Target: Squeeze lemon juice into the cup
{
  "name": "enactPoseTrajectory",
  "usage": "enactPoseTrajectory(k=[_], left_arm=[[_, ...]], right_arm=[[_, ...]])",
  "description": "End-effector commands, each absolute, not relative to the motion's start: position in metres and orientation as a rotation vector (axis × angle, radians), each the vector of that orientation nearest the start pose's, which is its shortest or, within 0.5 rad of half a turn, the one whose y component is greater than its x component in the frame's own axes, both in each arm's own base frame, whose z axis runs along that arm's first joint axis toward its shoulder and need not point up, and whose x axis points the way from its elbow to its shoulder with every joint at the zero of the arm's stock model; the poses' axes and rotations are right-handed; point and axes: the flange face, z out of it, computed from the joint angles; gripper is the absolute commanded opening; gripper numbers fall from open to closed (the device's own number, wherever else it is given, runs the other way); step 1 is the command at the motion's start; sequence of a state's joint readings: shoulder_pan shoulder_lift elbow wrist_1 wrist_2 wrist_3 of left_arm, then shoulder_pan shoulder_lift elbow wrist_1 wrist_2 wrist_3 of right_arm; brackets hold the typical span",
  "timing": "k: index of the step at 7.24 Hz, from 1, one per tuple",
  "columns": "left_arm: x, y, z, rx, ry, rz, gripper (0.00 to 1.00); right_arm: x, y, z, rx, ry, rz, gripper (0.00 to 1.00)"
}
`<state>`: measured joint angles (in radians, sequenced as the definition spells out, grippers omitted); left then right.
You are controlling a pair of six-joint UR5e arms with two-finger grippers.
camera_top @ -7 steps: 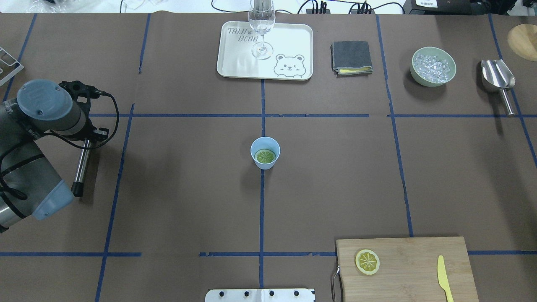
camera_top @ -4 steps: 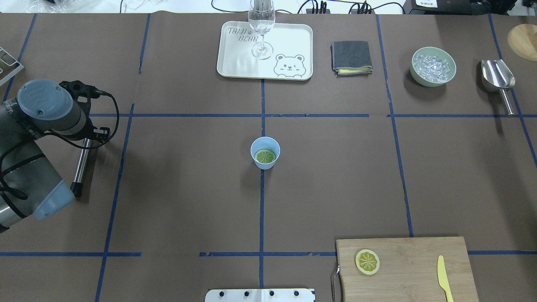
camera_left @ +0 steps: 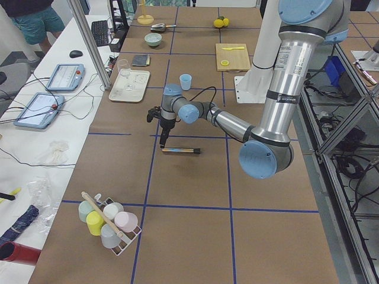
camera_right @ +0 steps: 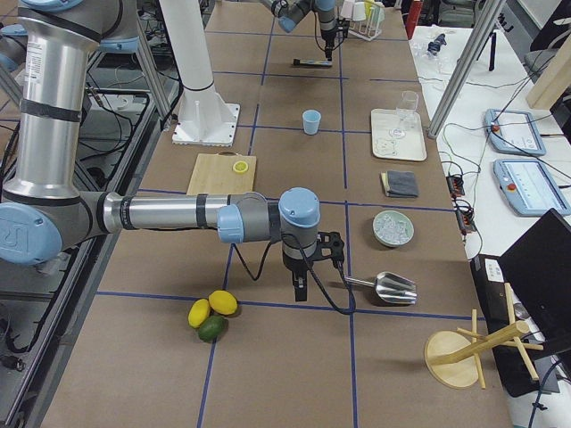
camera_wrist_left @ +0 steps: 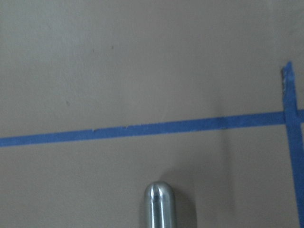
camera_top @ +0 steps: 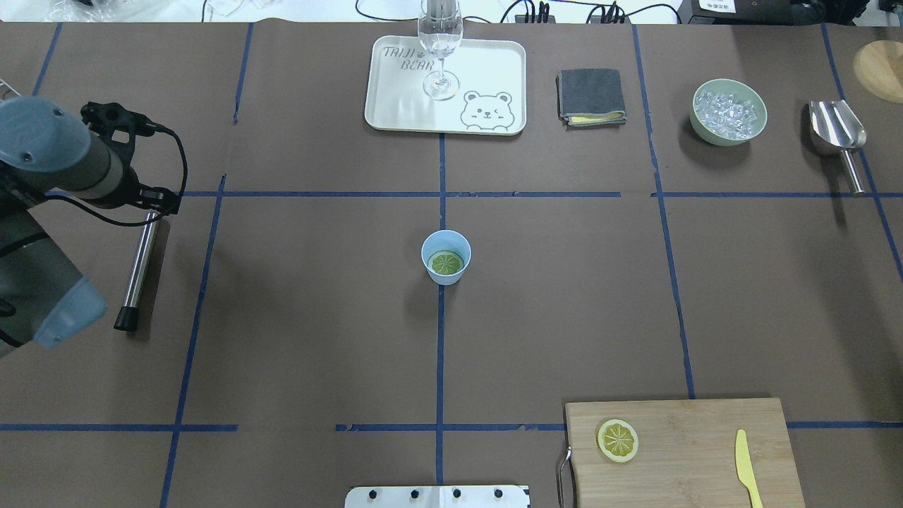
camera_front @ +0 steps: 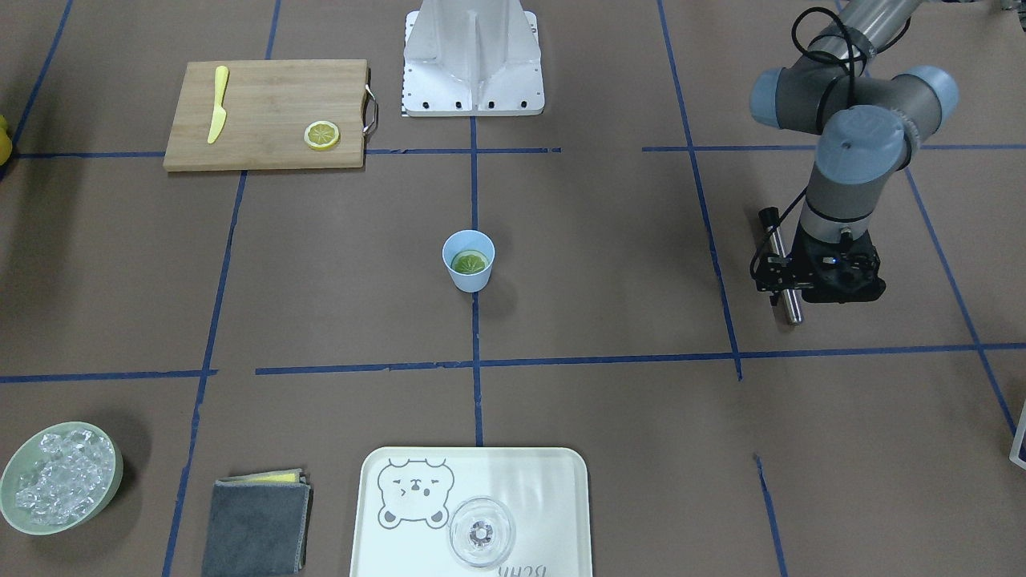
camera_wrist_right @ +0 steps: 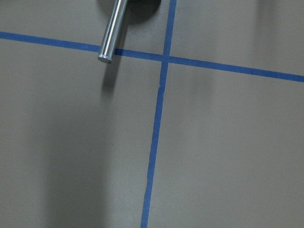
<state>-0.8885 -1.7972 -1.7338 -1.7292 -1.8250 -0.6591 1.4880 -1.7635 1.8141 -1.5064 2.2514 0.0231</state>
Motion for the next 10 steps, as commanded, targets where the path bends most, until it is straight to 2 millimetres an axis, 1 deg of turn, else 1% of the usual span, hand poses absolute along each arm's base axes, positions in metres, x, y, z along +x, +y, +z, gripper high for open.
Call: enactPoseTrajectory(k=[1, 2, 3, 4, 5, 6, 7, 8, 9, 10], left_arm=[[0.193, -0.562, 0.447, 0.338, 0.474, 0.242, 1.0], [0.125, -0.576, 0.455, 0.374, 0.451, 0.296, 1.0], [0.049, -0.568, 0.487, 0.332, 0.512, 0.253, 1.0], [-0.001, -0.548, 0.519, 0.31, 0.525, 0.25, 1.0], [-0.04, -0.529, 0.556, 0.256, 0.532, 0.214, 1.0], [-0.06, -0.522, 0.595, 0.169, 0.547, 0.16, 1.0], [-0.078, -0.503, 0.619, 0.153, 0.545, 0.159, 1.0], [-0.079, -0.482, 0.637, 0.127, 0.592, 0.17, 1.0], [-0.068, -0.454, 0.65, 0.097, 0.745, 0.156, 1.0], [-0.064, -0.437, 0.646, 0.097, 0.803, 0.152, 1.0]], right_arm=[[0.037, -0.422, 0.629, 0.069, -0.674, -0.098, 1.0], [0.037, -0.421, 0.63, 0.068, -0.674, -0.097, 1.0], [0.037, -0.421, 0.63, 0.067, -0.674, -0.096, 1.0], [0.037, -0.421, 0.63, 0.066, -0.674, -0.095, 1.0], [0.037, -0.421, 0.63, 0.065, -0.674, -0.094, 1.0], [0.037, -0.421, 0.631, 0.065, -0.671, -0.091, 1.0], [0.037, -0.421, 0.631, 0.065, -0.67, -0.091, 1.0], [0.037, -0.421, 0.63, 0.066, -0.671, -0.091, 1.0], [0.037, -0.421, 0.63, 0.065, -0.673, -0.09, 1.0], [0.037, -0.421, 0.63, 0.066, -0.674, -0.092, 1.0]])
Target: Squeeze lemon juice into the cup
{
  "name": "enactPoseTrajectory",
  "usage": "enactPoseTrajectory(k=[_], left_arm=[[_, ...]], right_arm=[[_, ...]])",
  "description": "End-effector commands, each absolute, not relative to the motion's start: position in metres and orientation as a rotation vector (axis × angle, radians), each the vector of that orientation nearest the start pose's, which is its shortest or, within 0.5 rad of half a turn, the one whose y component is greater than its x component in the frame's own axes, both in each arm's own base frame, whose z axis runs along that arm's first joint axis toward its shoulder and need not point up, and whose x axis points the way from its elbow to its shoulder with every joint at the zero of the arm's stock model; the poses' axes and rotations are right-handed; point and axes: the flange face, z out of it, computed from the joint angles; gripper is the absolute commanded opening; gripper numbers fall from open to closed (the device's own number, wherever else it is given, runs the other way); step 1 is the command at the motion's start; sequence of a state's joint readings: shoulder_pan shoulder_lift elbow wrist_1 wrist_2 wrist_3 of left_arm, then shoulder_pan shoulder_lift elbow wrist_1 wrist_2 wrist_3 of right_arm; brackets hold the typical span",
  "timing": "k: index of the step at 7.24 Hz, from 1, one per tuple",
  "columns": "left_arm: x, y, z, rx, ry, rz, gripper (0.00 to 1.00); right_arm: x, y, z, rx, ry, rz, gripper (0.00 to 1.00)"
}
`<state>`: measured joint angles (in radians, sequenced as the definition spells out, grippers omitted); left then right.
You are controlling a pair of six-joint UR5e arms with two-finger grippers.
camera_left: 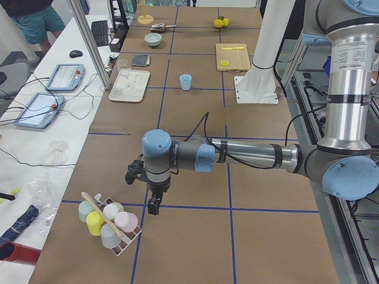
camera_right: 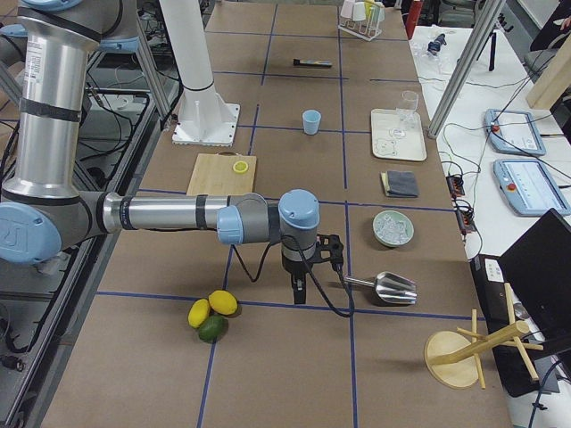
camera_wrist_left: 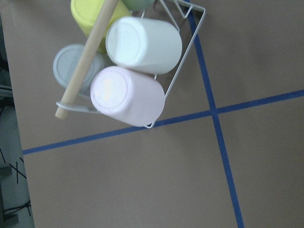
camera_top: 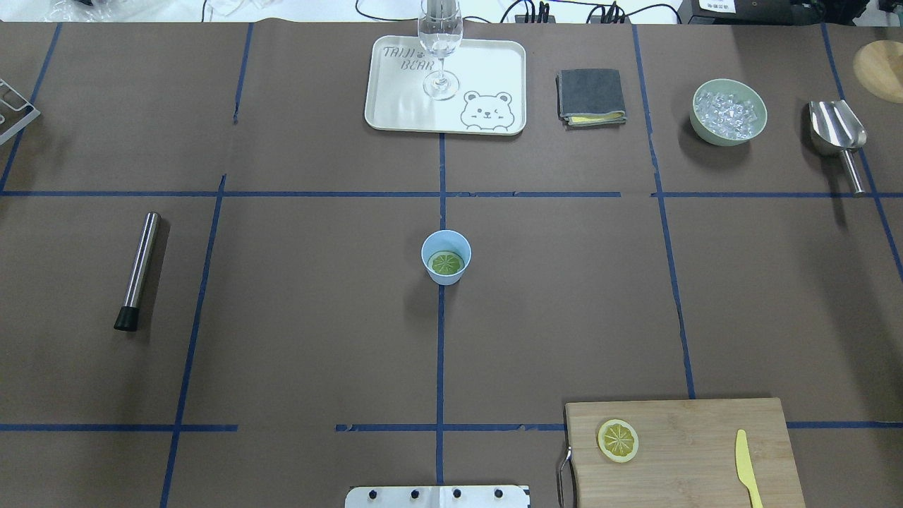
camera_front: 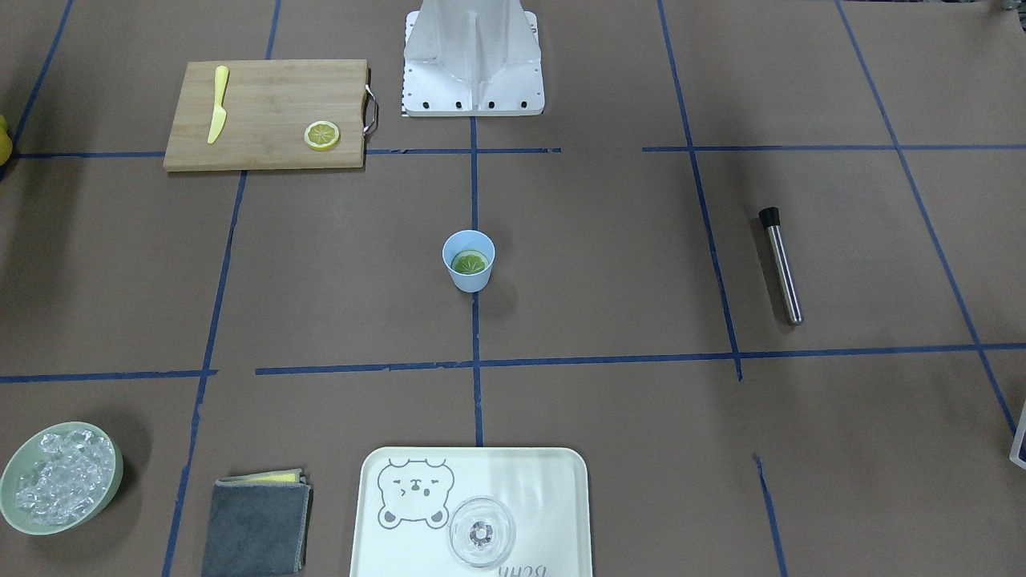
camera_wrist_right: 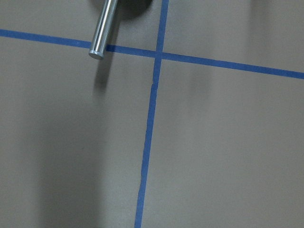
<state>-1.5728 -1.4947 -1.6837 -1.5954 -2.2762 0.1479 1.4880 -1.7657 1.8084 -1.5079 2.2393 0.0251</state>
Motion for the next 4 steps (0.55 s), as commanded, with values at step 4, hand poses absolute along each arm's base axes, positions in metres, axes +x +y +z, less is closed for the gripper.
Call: enactPoseTrajectory(k=[4], left_arm=[[-0.063, -0.449, 0.631, 0.12, 0.79, 0.165, 1.0]], right_arm=[[0.036, -0.421, 0.629, 0.067, -0.678, -0.091, 1.0]])
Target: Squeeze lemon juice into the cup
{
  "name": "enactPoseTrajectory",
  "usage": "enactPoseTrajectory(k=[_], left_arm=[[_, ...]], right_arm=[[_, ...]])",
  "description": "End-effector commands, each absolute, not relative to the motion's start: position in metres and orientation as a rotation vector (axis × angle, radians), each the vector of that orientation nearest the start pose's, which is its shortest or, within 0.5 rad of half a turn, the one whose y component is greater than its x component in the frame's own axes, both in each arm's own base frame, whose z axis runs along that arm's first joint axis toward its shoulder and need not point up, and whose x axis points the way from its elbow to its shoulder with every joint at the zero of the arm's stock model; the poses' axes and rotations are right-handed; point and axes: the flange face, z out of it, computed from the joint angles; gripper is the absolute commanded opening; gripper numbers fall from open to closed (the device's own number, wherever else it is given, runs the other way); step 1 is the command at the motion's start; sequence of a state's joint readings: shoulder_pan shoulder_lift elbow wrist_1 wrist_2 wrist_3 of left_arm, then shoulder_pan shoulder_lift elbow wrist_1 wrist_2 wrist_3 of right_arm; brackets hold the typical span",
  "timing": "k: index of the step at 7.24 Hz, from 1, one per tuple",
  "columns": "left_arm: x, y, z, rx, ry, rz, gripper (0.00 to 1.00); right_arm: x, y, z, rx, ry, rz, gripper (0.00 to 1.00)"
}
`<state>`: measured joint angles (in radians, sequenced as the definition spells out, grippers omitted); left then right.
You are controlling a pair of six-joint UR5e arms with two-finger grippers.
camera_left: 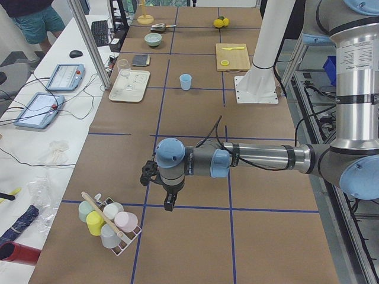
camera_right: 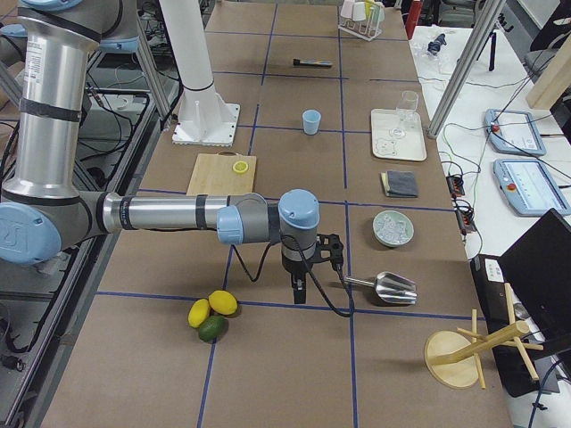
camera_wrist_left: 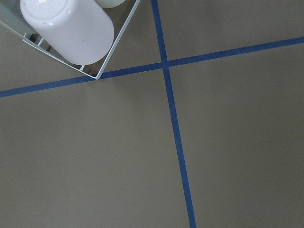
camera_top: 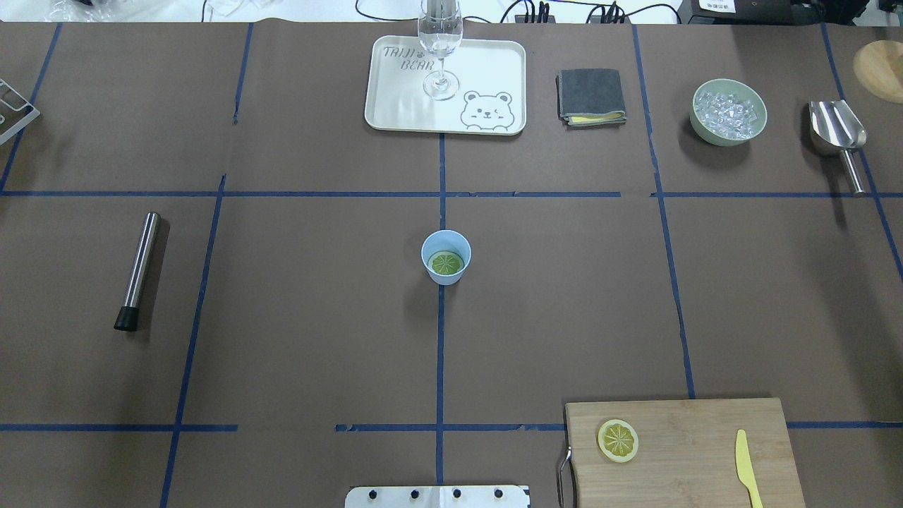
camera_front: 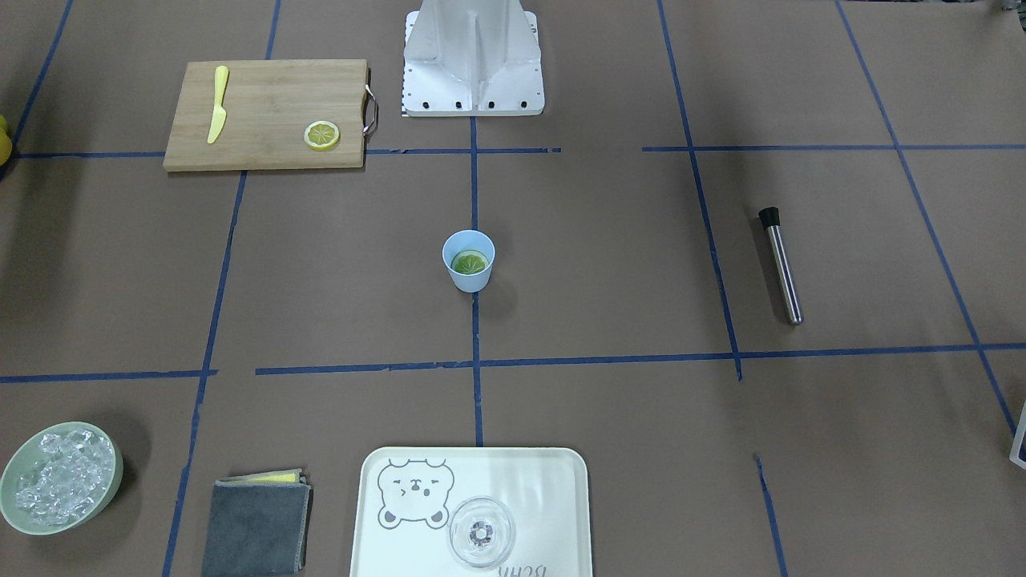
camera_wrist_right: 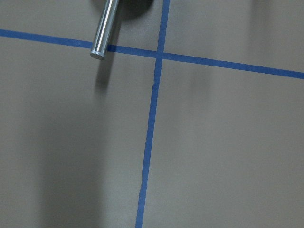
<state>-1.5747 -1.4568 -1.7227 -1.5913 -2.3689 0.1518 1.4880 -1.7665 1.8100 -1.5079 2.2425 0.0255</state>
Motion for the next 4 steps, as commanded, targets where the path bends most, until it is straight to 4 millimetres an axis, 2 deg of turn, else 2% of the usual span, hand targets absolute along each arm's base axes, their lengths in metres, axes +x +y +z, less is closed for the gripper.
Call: enactPoseTrajectory(k=[1, 2, 4], left_arm=[[-0.063, -0.449, 0.631, 0.123, 0.791, 0.166, 1.0], [-0.064, -0.45, 0.624, 0.136, 0.79, 0.17, 1.0], [-0.068, -0.438, 0.611, 0.162, 0.787, 0.171, 1.0]], right_arm=[[0.036, -0.421, 0.629, 0.067, -0.678, -0.092, 1.0], [0.036, -0.421, 0.629, 0.068, -0.678, -0.094, 1.0], [0.036, -0.42, 0.629, 0.07, -0.679, -0.1, 1.0]])
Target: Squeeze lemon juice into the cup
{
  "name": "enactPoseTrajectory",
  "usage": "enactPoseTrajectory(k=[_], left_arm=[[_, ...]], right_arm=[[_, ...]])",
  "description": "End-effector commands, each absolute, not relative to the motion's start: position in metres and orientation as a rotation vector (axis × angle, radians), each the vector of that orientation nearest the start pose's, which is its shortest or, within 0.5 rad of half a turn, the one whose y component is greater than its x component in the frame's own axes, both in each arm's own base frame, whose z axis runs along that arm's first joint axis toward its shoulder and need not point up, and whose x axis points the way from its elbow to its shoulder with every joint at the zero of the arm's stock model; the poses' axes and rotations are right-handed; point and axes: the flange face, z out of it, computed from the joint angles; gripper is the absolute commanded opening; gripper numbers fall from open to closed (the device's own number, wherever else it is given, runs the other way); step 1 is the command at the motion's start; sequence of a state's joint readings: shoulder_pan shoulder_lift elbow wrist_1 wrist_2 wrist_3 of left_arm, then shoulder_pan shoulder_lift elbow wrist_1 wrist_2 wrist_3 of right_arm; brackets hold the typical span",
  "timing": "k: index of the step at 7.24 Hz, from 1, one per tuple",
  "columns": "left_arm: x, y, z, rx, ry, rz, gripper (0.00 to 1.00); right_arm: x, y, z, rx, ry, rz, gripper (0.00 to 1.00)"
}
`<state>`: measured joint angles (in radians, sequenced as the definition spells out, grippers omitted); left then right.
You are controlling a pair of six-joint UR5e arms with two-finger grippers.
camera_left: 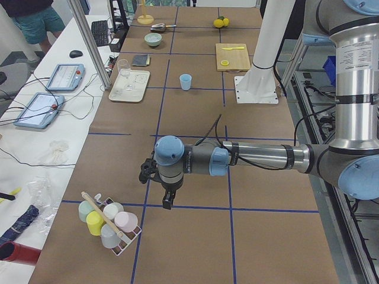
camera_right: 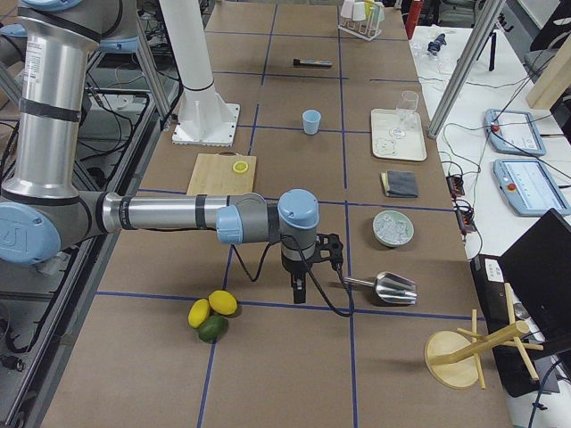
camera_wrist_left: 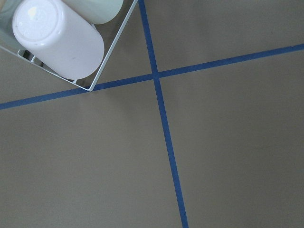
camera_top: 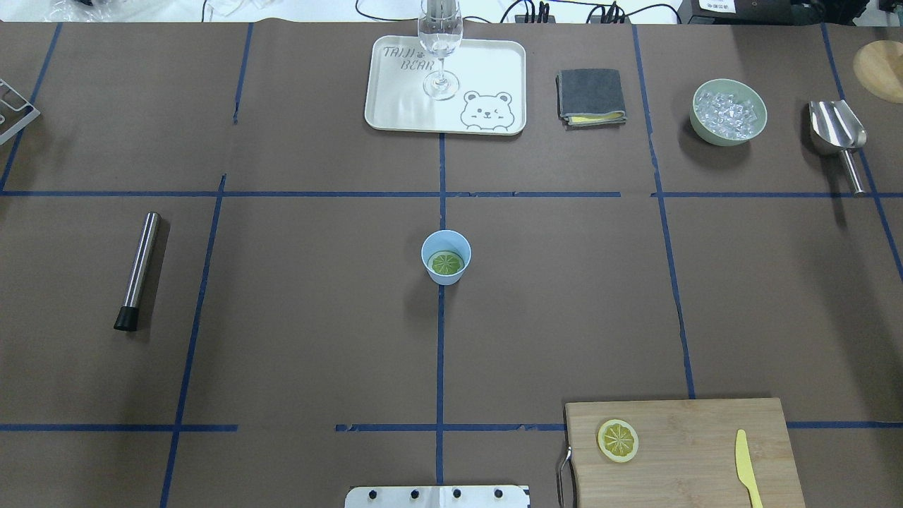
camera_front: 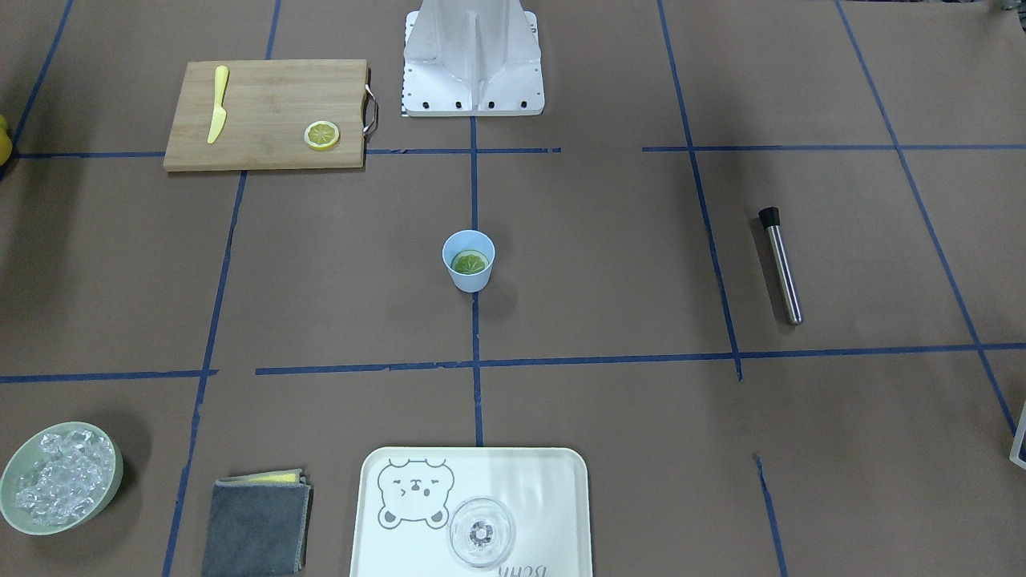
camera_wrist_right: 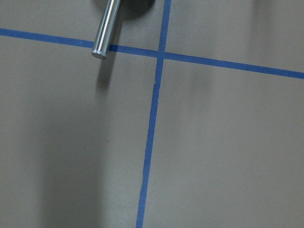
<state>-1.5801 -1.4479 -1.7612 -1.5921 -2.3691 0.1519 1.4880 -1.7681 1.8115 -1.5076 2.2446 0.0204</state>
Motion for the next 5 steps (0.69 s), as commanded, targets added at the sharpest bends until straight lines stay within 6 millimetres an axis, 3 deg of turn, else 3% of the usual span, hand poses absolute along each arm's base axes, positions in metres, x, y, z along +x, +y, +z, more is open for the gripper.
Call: enactPoseTrajectory(k=[1, 5], left_arm=[[-0.068, -0.438, 0.609, 0.166, 0.788, 0.173, 1.0], [-0.068, -0.431, 0.619, 0.144, 0.791, 0.162, 1.0]], right_arm=[[0.036, -0.42, 0.63, 0.067, -0.68, -0.099, 1.0], [0.036, -0.417, 0.633, 0.062, -0.681, -0.1, 1.0]])
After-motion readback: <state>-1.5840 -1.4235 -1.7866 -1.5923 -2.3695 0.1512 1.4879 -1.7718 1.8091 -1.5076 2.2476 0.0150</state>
